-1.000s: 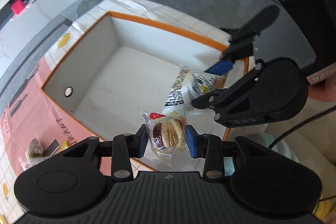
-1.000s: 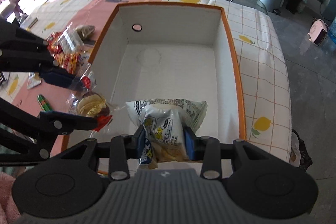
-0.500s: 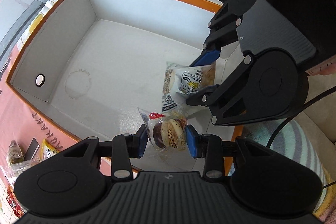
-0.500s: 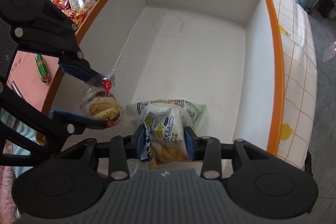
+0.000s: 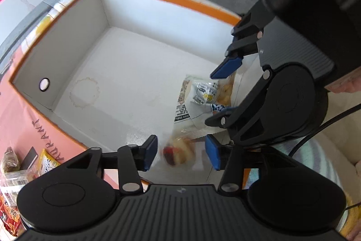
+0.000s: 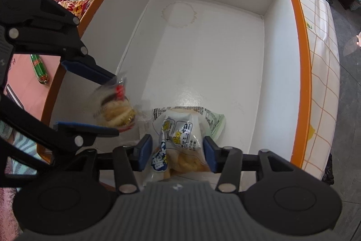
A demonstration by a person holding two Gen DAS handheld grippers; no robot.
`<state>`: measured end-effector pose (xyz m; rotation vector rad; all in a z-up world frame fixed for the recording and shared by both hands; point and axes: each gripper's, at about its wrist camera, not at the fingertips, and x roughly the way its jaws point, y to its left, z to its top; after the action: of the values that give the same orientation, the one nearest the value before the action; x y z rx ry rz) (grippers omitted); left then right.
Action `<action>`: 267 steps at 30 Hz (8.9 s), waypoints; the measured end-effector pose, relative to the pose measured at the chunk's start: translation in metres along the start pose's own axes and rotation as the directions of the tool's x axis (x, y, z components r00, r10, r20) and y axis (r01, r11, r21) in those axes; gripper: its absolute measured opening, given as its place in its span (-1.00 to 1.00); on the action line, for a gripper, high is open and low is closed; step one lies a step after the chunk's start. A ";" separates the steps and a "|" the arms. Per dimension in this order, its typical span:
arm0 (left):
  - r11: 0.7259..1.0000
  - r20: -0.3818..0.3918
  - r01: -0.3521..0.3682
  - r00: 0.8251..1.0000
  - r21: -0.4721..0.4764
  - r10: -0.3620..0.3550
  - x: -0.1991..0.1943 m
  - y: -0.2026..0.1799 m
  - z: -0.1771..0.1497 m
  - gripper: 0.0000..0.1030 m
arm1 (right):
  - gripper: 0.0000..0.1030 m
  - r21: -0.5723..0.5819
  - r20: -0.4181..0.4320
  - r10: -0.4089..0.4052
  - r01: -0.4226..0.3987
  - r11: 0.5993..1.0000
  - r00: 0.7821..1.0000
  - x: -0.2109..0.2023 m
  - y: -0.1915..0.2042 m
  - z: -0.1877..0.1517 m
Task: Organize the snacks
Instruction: 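Open both tools in the box and withdraw toward the pile, then grasp the green sausage with the right tool while the left grasps the Mimi bag, then carry the Mimi bag and green sausage into the box and release both, then withdraw both open tools from the box back over the pile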
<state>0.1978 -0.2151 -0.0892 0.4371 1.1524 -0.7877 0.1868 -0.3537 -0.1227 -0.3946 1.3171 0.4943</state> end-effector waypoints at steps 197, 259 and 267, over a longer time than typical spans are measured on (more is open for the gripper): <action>0.938 -0.171 -0.102 0.971 0.331 0.166 0.059 0.010 0.047 -0.20 | -0.62 0.356 0.205 0.120 -0.188 0.915 0.971 0.039 -0.056 0.059; 0.716 0.107 -0.217 0.920 -0.664 0.378 -0.172 0.086 -0.210 0.45 | 0.18 0.355 0.424 -0.039 -0.126 0.926 0.905 -0.031 0.206 0.021; 0.656 0.164 -0.150 0.905 -0.739 0.392 -0.170 0.121 -0.228 0.45 | 0.25 0.453 0.461 -0.079 -0.158 0.877 0.884 -0.018 0.212 0.029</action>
<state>0.1100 0.0746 -0.0251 -0.1774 0.9666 -0.0793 0.0905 -0.1634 -0.0982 0.1702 0.9270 0.2549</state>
